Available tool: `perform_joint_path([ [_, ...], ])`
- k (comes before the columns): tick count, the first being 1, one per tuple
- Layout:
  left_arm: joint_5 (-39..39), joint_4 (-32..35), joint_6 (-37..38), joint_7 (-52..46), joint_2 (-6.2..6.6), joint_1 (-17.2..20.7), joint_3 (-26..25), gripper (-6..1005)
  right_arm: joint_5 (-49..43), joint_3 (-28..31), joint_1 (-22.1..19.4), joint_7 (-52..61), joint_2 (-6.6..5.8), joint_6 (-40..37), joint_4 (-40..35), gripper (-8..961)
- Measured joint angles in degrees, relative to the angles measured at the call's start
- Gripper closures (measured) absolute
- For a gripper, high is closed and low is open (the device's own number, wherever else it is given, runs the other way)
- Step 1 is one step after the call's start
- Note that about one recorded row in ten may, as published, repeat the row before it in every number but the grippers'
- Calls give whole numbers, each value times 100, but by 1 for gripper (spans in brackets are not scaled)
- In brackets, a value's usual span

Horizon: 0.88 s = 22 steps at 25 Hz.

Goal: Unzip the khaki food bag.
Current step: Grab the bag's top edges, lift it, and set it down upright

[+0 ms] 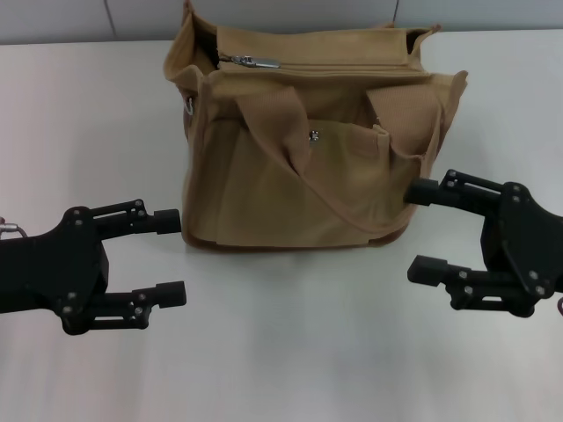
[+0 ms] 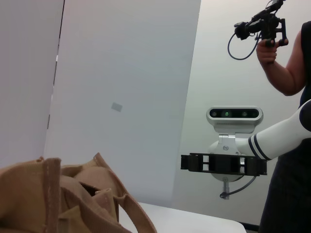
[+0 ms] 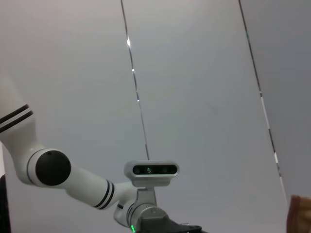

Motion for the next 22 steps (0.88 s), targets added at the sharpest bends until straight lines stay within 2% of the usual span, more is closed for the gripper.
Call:
perform_joint_path([
  [10,-5,0,-45,-4,7,-8,-31,251,-11,-44,-20,4,5,62,-3,163],
  [12,-14,-23,-316,-5,-15,29,-265,258,-11,-44,-20,4,7,71,-4,163],
  [13,-30,-42,-555,-4,-71,63,-480,262,-11,-44,-24,4,11,87,-5,163],
  [14,-30,-42,-555,-4,-71,63,-480,266,-11,-44,-24,4,11,87,-5,163],
  [16,-54,-40,-937,39,-263,98,-913,273,-11,-34,-25,4,14,139,37,163],
  [17,-55,-33,-1000,61,-318,99,-1013,277,-9,-25,-19,2,14,175,79,163],
  [19,-60,7,-1253,254,-587,78,-1439,285,1,-13,7,-7,13,268,171,164],
  [20,-76,-25,-1333,416,-683,51,-1612,288,1,-28,54,-14,15,361,216,164],
  [22,-115,-167,-1430,674,-759,-7,-1763,296,0,-35,75,-17,18,399,239,164],
])
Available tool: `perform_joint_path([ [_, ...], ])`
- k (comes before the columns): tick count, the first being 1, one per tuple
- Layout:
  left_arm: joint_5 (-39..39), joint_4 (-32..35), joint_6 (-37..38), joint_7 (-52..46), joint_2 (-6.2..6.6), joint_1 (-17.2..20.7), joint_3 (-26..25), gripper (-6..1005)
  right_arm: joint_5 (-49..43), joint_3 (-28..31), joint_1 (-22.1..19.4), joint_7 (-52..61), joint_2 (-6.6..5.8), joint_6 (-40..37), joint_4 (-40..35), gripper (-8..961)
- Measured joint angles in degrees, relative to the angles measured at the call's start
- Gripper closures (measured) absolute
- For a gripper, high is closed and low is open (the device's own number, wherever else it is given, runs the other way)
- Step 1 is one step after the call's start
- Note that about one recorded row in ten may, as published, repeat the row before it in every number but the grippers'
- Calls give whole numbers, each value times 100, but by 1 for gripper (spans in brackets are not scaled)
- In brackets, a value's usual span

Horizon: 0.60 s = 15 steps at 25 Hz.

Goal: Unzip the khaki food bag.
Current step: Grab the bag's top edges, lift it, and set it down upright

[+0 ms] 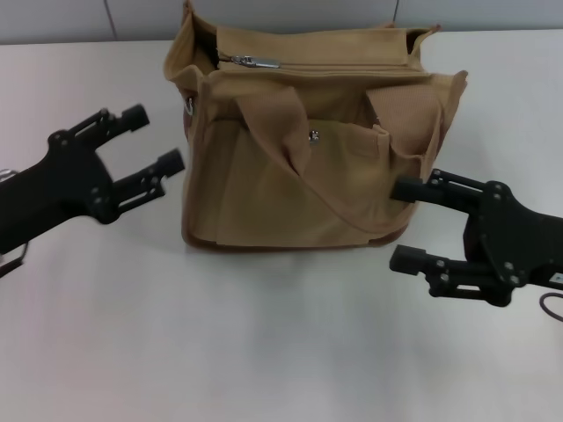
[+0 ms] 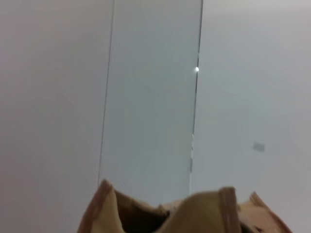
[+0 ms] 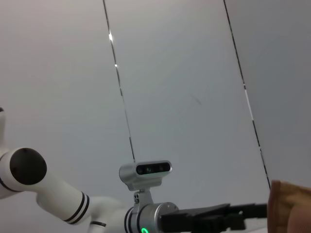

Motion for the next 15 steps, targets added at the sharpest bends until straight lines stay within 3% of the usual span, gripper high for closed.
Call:
perform_joint_path([
  [3,-78,-347,-90,293,2,-127,-41,307,-1,-10,54,-34,3,140,211,164],
  [4,-183,-797,-221,701,3,-308,-54,311,-1,-10,54,-34,3,140,211,164],
  [9,-436,-1656,-455,1779,-33,-582,-57,330,-2,6,105,-46,8,347,377,164],
  [15,-632,-2186,-468,2551,-47,-611,-94,352,28,29,153,-202,17,580,615,164],
])
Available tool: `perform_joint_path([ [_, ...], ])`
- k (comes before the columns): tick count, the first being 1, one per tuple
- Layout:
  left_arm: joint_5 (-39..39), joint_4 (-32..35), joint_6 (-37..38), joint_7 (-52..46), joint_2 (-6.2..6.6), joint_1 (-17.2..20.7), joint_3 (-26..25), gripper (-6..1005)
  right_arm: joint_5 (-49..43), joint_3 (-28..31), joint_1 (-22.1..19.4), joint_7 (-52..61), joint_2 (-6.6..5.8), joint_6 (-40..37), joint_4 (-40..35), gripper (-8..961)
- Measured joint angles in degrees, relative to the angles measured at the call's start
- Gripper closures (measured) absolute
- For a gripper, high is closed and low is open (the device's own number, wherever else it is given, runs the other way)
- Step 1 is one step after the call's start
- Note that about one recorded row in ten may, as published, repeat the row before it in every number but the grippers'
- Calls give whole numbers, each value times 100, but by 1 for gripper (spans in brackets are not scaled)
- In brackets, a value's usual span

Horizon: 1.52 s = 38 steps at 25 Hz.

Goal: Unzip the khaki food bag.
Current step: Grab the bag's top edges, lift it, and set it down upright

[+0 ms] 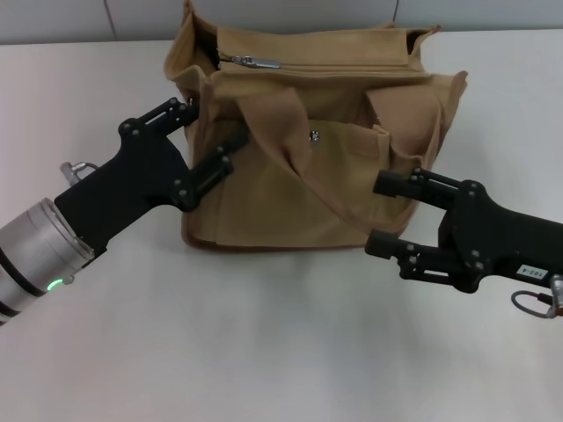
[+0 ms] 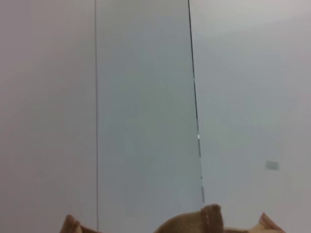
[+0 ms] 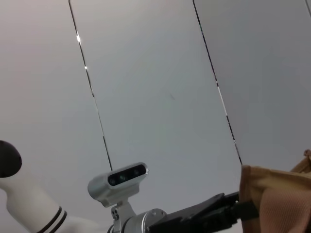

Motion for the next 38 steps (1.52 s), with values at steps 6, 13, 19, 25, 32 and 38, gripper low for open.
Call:
perform_joint_path([
  [6,-136,-50,41,19,2,21,-5,550,23,42,8,-171,3,52,123,164],
  [13,-160,-64,35,59,-1,56,-151,829,51,55,42,-170,5,54,143,164],
  [19,-160,54,-18,68,28,31,-358,909,166,187,-37,-136,-8,31,151,165],
  [25,-205,37,-48,410,11,158,-629,963,173,559,-132,-161,-21,222,102,165],
  [32,-300,-317,-5,766,5,321,-746,962,173,768,-120,-170,-50,648,-114,165],
  [38,-290,-315,100,684,36,361,-706,961,173,773,-122,-173,-14,626,-67,165],
])
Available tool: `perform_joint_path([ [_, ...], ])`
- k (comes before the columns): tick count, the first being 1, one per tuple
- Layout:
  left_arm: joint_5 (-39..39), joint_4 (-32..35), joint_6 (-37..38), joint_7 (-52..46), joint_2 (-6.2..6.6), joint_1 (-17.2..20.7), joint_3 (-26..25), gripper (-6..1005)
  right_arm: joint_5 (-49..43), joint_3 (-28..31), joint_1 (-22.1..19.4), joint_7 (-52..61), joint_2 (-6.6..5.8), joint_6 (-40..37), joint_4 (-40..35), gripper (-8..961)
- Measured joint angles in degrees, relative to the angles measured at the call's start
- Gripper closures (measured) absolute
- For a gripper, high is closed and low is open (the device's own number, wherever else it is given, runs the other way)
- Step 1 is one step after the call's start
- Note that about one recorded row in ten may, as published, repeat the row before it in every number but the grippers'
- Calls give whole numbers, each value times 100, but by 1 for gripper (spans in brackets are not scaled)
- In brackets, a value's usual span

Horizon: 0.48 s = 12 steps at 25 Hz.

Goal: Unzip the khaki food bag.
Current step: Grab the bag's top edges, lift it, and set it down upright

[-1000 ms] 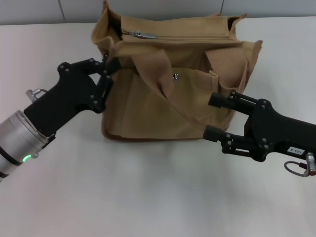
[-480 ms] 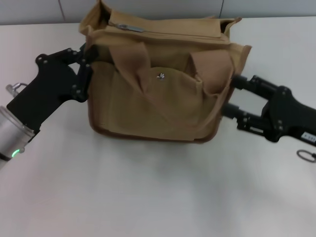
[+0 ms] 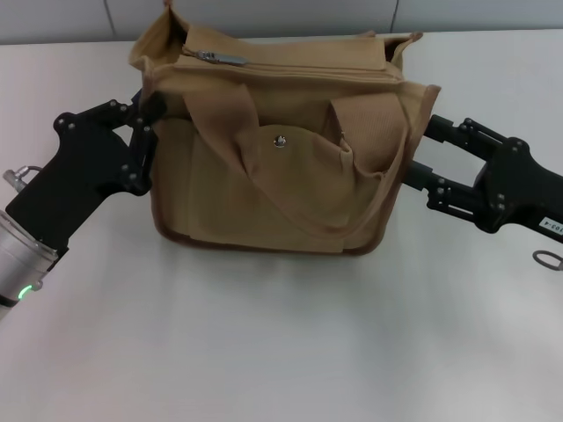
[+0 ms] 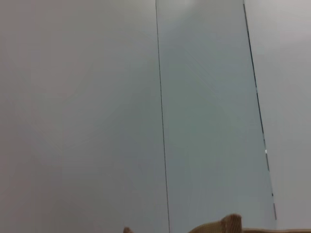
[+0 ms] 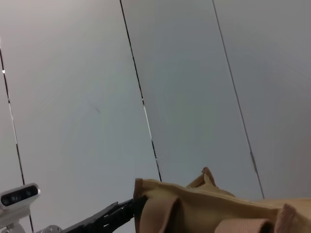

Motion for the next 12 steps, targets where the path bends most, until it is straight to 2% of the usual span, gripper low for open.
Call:
perform_joint_path([
  [12,36,165,356,-5,15,69,3,960,0,92,-52,51,11,-189,106,166],
])
